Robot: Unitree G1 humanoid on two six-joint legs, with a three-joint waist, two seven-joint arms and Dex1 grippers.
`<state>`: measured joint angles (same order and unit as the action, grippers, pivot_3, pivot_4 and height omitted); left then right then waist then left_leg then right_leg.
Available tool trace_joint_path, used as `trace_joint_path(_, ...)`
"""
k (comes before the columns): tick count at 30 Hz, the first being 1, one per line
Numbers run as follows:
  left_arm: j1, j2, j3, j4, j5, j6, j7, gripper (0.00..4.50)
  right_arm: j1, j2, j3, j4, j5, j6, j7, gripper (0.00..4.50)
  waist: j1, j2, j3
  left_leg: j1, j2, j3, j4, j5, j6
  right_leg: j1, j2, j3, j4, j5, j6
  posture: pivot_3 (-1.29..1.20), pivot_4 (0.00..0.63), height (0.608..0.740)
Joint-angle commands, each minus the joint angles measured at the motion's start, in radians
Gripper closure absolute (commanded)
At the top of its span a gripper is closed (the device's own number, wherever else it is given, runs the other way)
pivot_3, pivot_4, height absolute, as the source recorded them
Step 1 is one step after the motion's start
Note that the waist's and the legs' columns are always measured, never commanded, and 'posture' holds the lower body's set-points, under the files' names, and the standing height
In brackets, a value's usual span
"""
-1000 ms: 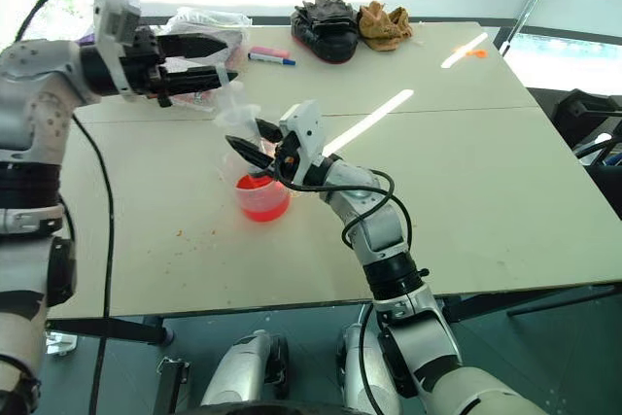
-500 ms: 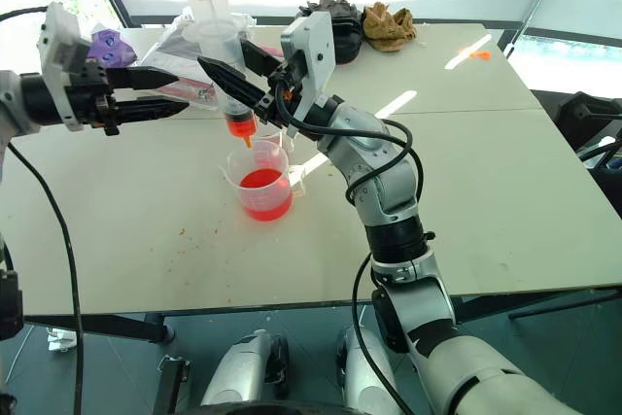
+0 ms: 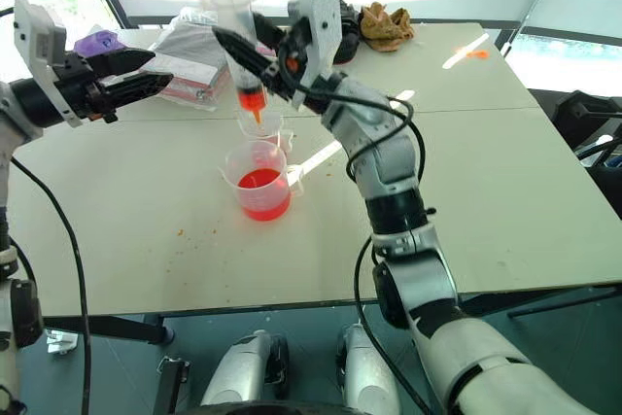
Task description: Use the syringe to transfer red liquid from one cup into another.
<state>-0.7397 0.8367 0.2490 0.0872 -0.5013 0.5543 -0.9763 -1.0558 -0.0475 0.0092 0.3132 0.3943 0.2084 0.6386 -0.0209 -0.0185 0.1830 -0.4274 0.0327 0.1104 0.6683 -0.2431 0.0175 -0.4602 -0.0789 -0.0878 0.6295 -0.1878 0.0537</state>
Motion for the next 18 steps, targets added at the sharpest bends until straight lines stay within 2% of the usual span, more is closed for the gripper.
trace_joint_path(1, -0.005, 0.0, 0.015, 0.003, 0.013, -0.047, 0.02, 1.92, -0.072, 0.016, -0.022, 0.153, -0.029, -0.14, 0.035, 2.97, 0.0, 0.0, 0.0, 0.0, 0.0, 0.0, 0.0, 0.0, 0.0, 0.0, 0.0, 0.0, 0.0, 0.0, 0.0, 0.0, 0.15, 0.74)
trace_joint_path(5, 0.019, -0.023, 0.032, 0.003, 0.021, -0.075, 0.063, 1.92, -0.166, 0.029, -0.033, 0.425, -0.08, -0.305, 0.055, 2.97, 0.0, 0.0, 0.0, 0.0, 0.0, 0.001, -0.001, 0.0, 0.0, 0.0, 0.0, 0.0, -0.001, 0.0, 0.0, 0.0, 0.15, 0.74)
trace_joint_path(10, -0.009, -0.047, 0.03, 0.021, 0.021, -0.11, 0.097, 1.92, -0.211, 0.046, -0.038, 0.631, -0.132, -0.445, 0.064, 2.97, 0.001, 0.0, 0.0, 0.0, 0.0, 0.001, -0.001, 0.0, 0.0, 0.0, -0.001, 0.0, -0.001, 0.0, 0.0, 0.0, 0.15, 0.74)
trace_joint_path(13, -0.115, -0.07, -0.011, 0.112, 0.051, -0.177, 0.083, 1.92, -0.228, 0.054, -0.047, 0.695, -0.146, -0.485, 0.064, 2.97, 0.004, 0.0, 0.0, 0.0, 0.0, 0.001, -0.001, 0.0, 0.0, 0.0, -0.001, 0.0, -0.001, 0.0, 0.0, 0.0, 0.15, 0.74)
trace_joint_path(18, -0.368, -0.122, -0.093, 0.394, 0.143, -0.348, 0.016, 1.92, -0.239, 0.064, -0.061, 0.734, -0.157, -0.516, 0.067, 2.97, 0.003, 0.0, 0.0, 0.0, -0.001, 0.001, 0.0, 0.002, -0.003, 0.001, -0.001, 0.0, -0.001, 0.0, 0.0, 0.0, 0.15, 0.74)
